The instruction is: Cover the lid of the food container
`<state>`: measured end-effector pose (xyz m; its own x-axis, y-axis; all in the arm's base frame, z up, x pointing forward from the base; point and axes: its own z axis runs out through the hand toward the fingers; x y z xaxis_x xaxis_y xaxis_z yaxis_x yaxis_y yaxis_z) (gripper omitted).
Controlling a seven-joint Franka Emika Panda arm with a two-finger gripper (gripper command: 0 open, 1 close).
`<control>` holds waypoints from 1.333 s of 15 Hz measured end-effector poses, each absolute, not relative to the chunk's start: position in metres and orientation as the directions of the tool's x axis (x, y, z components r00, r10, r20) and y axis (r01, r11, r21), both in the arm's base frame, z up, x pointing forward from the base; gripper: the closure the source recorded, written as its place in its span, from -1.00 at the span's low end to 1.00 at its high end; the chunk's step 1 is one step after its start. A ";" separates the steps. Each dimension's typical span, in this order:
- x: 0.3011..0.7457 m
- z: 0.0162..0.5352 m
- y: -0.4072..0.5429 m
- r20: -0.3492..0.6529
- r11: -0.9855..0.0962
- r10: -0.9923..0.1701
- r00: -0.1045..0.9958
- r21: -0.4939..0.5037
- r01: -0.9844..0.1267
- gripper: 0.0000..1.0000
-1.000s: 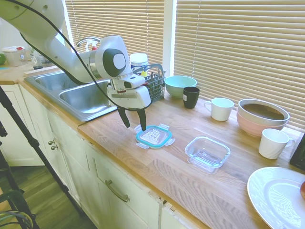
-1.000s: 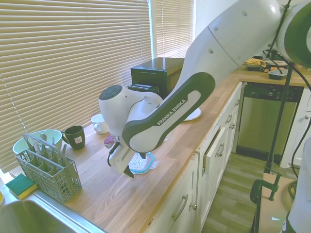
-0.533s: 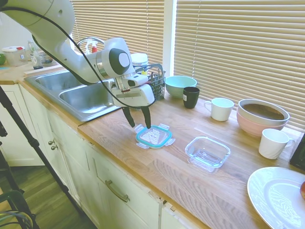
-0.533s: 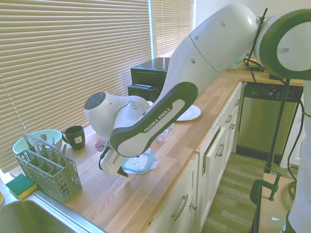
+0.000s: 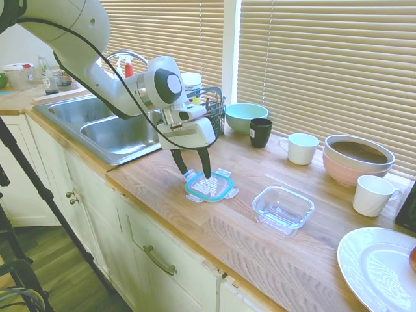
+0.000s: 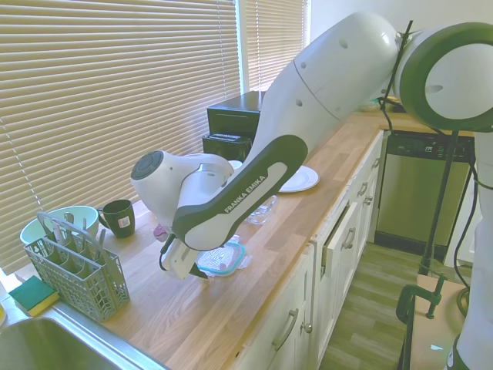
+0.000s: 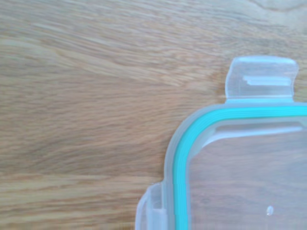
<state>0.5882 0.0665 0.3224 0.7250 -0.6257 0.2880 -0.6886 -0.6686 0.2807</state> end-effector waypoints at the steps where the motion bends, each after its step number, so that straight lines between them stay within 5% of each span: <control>1: 0.587 0.321 0.067 0.286 -0.668 -0.625 0.726 0.286 -0.687 -1.00; 3: 0.586 0.318 0.070 0.281 -0.665 -0.625 0.728 0.297 -0.685 -1.00; 4: 0.586 0.318 0.071 0.282 -0.664 -0.624 0.729 0.299 -0.685 1.00; 20: 0.586 0.306 0.060 0.314 -0.668 -0.573 0.757 0.355 -0.653 1.00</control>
<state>0.5865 0.0599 0.3059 0.7570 -0.5728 0.3144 -0.6534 -0.6684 0.3555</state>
